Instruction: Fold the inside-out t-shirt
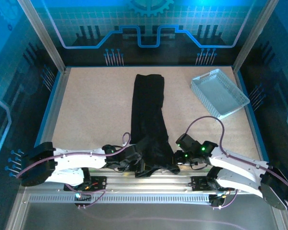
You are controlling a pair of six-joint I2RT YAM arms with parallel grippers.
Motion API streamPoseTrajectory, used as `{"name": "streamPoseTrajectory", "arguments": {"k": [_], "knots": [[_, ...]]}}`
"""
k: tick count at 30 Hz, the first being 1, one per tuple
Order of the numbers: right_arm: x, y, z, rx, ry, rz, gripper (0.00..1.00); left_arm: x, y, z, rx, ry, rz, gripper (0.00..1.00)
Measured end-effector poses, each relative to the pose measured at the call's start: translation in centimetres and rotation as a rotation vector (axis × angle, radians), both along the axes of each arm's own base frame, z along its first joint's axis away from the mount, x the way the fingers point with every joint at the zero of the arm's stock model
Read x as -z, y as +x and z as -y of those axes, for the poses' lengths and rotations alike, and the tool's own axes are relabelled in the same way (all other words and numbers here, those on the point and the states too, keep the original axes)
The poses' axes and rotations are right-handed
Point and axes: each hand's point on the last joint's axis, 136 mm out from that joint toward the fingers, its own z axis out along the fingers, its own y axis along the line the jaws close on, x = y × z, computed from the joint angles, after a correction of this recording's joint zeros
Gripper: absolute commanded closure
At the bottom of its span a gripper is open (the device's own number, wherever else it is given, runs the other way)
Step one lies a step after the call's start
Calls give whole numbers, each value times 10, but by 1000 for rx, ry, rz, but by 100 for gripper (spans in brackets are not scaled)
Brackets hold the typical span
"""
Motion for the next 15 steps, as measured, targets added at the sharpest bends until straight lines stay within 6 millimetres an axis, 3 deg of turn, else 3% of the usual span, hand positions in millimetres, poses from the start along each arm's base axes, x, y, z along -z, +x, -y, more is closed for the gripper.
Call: {"name": "streamPoseTrajectory", "arguments": {"k": [6,15], "knots": [[2,-2,-10,-53,-24,-11,51,3,1,-5,-10,30,-1,52],[-32,28,-37,-98,-26,121,48,3,2,0,-27,-9,4,65]]}}
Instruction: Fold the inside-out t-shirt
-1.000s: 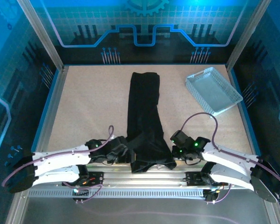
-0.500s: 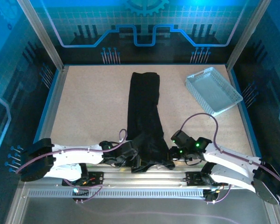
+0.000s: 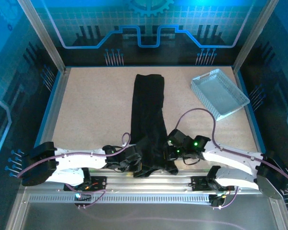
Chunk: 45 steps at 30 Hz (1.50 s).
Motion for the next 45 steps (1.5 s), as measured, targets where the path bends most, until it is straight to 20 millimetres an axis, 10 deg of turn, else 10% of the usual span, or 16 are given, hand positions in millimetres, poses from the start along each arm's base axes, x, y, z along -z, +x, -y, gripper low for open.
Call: {"name": "streamPoseTrajectory", "arguments": {"k": [17,40,45], "knots": [[31,16,-3,-23,-150,-26,100,2,-4,2,-5,-43,-11,90],[25,16,26,133,-21,-13,100,-3,-7,-18,-70,-95,19,98],[25,13,27,121,-21,-20,59,-4,-7,-18,-70,-96,20,97]]}}
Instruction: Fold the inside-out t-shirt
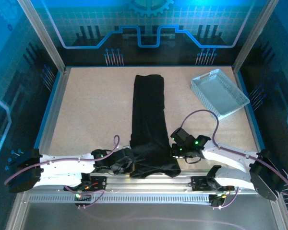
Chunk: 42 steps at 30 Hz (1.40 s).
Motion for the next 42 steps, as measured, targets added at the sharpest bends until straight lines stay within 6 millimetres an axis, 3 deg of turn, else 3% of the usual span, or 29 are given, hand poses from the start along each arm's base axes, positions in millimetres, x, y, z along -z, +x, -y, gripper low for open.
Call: {"name": "streamPoseTrajectory", "arguments": {"k": [5,9,13,15,19,23,25,30,33,37,42], "knots": [[-16,-10,5,-44,31,16,46,-2,0,1,0,-10,4,96],[-23,-23,1,-75,80,-8,47,-6,1,2,1,-27,12,96],[-12,-46,-1,-112,82,-72,50,-6,1,2,1,-31,14,96],[-5,-55,0,-121,75,-101,56,-7,1,2,3,-32,16,96],[1,-63,-1,-111,71,-140,79,-13,2,4,6,-57,30,97],[-5,-60,-6,-109,89,-130,98,-22,6,6,11,-86,67,98],[-14,-56,-10,-100,107,-119,100,-28,9,6,5,-99,83,99],[-36,-39,-18,-81,143,-78,100,-44,23,6,-26,-137,124,99],[-58,-20,-20,-53,168,-32,100,-65,44,5,-71,-160,165,98],[-97,27,-21,3,210,61,100,-105,92,2,-178,-217,235,98],[-143,100,-23,41,226,178,100,-139,160,4,-249,-222,280,99]]}}
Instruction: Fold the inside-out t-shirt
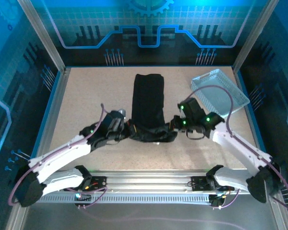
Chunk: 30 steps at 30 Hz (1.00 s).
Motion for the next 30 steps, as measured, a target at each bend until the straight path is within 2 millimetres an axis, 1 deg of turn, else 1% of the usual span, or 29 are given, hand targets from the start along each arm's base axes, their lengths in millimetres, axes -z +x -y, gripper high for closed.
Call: {"name": "streamPoseTrajectory", "arguments": {"k": [2,4,6,8,10,12,16,19,25,30], "knots": [[-14,28,-3,1,2,33,100,-15,29,6,-6,-3,22,99],[-27,59,-6,2,-2,73,100,-31,63,11,-14,-6,60,99],[-35,88,-8,4,-10,104,100,-41,90,11,-28,-10,86,100],[-39,116,-11,3,-18,124,100,-47,118,10,-46,-18,100,100],[-40,146,-14,2,-27,133,100,-47,147,5,-72,-23,106,100],[-38,169,-16,3,-35,142,100,-43,172,-1,-97,-25,102,100],[-35,211,-21,-6,-59,150,100,-30,219,-9,-129,-25,88,100],[-37,240,-25,-12,-68,173,100,-24,247,-14,-144,-30,86,100],[-35,288,-27,-22,-75,201,100,-21,299,-29,-179,-59,101,100],[-31,323,-36,-42,-69,235,100,-18,329,-33,-186,-80,117,99]]}}
